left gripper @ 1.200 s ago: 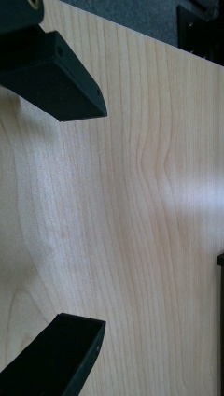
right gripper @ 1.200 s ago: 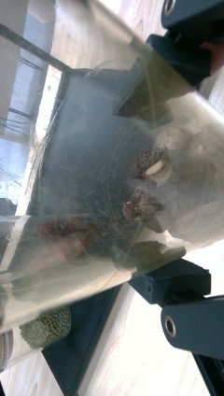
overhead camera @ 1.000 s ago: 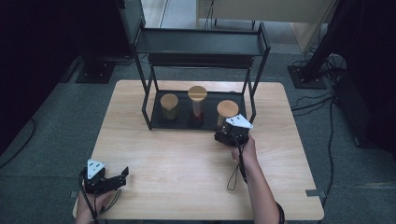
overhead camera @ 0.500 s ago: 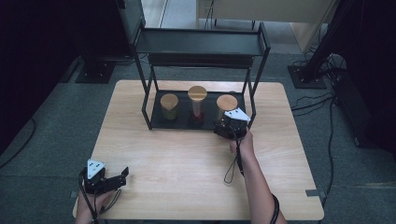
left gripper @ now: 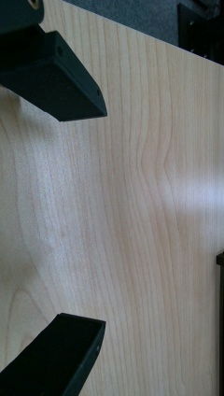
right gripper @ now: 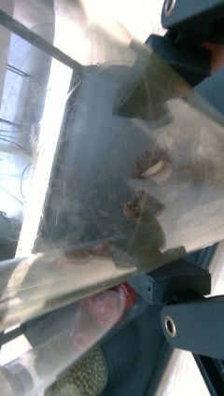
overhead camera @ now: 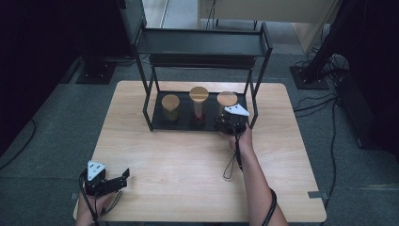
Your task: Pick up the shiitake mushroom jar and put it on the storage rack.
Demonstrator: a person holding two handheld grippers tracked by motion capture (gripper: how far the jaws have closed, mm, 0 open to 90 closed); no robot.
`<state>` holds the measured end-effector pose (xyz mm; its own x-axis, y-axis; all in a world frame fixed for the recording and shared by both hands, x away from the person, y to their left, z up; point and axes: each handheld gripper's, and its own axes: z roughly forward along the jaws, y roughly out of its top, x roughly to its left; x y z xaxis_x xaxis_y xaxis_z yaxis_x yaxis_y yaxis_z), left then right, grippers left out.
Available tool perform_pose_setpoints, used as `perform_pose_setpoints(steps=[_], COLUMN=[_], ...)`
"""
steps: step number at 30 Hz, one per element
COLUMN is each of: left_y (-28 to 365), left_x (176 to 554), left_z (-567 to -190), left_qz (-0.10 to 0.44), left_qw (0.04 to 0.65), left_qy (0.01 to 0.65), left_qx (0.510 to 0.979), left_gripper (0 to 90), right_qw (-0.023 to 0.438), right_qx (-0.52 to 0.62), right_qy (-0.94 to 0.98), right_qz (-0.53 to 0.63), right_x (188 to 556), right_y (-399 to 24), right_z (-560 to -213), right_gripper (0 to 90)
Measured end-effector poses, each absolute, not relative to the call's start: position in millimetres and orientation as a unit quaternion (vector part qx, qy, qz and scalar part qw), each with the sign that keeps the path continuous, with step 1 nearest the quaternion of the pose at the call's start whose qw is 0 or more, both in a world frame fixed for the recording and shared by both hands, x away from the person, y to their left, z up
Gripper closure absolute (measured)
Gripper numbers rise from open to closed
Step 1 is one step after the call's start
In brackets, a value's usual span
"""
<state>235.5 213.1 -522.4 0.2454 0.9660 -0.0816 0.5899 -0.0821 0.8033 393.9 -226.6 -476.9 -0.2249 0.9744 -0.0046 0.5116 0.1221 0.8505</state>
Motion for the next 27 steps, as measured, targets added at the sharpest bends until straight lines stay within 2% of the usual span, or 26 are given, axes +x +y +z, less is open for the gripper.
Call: perform_pose_setpoints(steps=[27], left_y=[212], left_x=[236], left_z=[-522], left_qz=[0.25], left_qw=[0.378], left_qy=[0.561], left_qx=[0.693], left_gripper=[1.2], right_qw=[0.294], right_qx=[0.562], right_qy=[0.674], right_qz=[0.378], right_x=[423], right_y=[-224], right_z=[-489], right_gripper=[24.8])
